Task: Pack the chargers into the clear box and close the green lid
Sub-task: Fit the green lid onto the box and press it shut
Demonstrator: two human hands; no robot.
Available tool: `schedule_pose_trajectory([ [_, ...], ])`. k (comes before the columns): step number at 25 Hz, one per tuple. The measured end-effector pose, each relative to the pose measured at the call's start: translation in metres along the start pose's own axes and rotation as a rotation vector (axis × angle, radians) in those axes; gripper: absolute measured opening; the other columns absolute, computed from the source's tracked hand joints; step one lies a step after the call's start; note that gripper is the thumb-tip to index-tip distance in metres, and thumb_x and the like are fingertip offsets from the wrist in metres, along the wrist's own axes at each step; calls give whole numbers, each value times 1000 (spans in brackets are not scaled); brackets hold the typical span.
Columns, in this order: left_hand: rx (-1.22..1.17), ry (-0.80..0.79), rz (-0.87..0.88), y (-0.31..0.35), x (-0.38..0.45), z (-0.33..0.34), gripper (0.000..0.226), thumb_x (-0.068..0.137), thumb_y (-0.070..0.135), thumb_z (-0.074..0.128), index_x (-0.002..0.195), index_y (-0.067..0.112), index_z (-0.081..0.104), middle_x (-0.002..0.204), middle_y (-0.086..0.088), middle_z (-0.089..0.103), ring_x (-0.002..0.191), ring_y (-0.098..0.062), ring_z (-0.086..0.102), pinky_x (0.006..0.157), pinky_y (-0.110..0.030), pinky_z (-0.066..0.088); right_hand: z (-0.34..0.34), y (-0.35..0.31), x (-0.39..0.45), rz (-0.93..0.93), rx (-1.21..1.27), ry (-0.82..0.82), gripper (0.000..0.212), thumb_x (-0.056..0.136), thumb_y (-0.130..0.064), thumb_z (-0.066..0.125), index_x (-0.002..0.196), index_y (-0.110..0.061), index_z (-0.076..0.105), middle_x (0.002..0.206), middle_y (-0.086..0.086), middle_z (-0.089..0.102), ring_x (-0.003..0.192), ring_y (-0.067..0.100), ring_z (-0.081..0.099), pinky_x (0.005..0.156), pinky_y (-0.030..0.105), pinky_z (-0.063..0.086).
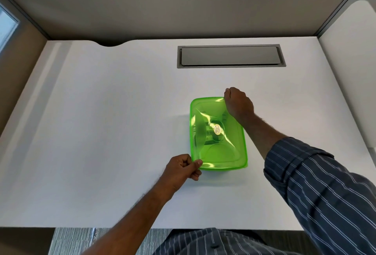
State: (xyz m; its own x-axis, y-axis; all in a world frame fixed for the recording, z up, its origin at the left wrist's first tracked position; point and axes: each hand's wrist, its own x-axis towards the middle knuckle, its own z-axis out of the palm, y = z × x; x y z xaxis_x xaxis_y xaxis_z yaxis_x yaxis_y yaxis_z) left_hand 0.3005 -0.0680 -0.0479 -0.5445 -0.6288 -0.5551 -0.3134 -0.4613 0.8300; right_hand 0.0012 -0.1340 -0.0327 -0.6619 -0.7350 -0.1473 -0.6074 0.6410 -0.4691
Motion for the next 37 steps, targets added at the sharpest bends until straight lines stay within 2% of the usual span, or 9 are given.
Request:
schedule_pose_trajectory([
  [8,75,-124,-31,5,6,-12,52,89,35,76,83,-14,59,79,-24,76,67,-24,71,61,-31,61,-4,-1,-1,19,45,-18,45,103,-47,28,85,-15,54,99,17,68,91,40,62,77,39,41],
  [11,243,-160,-32,17,13,-20,64,87,53,70,83,-9,61,74,-16,75,62,-17,67,56,-28,57,-11,3,-6,29,175,-73,48,101,-58,31,87,-15,47,92,12,65,86,35,60,77,40,43],
  [13,291,-86,6,28,24,-23,65,88,59,64,84,-5,57,68,-8,69,57,-17,63,53,-30,55,-16,10,-20,24,249,-84,46,100,-60,35,95,-16,45,93,8,62,84,30,59,74,37,42],
  [18,235,266,195,67,68,-16,22,97,37,63,102,17,55,95,-5,62,63,-16,63,47,-27,51,-17,36,-86,132,332,-80,47,99,-61,39,113,-16,46,118,12,55,95,32,61,86,44,50],
  [20,260,313,247,86,87,-12,24,98,30,63,116,16,57,109,-9,62,77,-22,66,55,-32,55,-16,43,-114,198,345,-103,47,98,-63,39,113,-18,45,119,10,54,96,32,61,86,42,47],
  [23,375,330,273,109,111,-8,32,98,25,63,126,10,62,120,-15,61,103,-35,65,86,-53,58,-17,50,-151,245,358,-131,46,97,-66,37,106,-21,41,113,9,56,96,34,61,85,43,47],
  [25,446,317,275,118,121,-7,31,97,24,65,123,7,66,119,-18,61,107,-37,64,91,-57,56,-16,53,-169,263,342,-138,44,97,-66,35,98,-22,39,103,9,59,93,36,62,81,44,46],
  [29,468,292,247,127,127,-7,30,94,24,69,117,4,68,112,-19,66,104,-37,66,90,-57,57,-11,53,-186,296,354,-113,46,98,-66,33,87,-22,35,78,7,62,82,37,61,74,45,48],
  [37,456,256,196,133,127,-7,27,94,21,69,114,4,66,102,-12,62,89,-30,65,78,-53,62,-3,52,-186,266,373,-45,41,102,-58,32,85,-21,33,70,7,57,74,40,57,66,42,43],
])
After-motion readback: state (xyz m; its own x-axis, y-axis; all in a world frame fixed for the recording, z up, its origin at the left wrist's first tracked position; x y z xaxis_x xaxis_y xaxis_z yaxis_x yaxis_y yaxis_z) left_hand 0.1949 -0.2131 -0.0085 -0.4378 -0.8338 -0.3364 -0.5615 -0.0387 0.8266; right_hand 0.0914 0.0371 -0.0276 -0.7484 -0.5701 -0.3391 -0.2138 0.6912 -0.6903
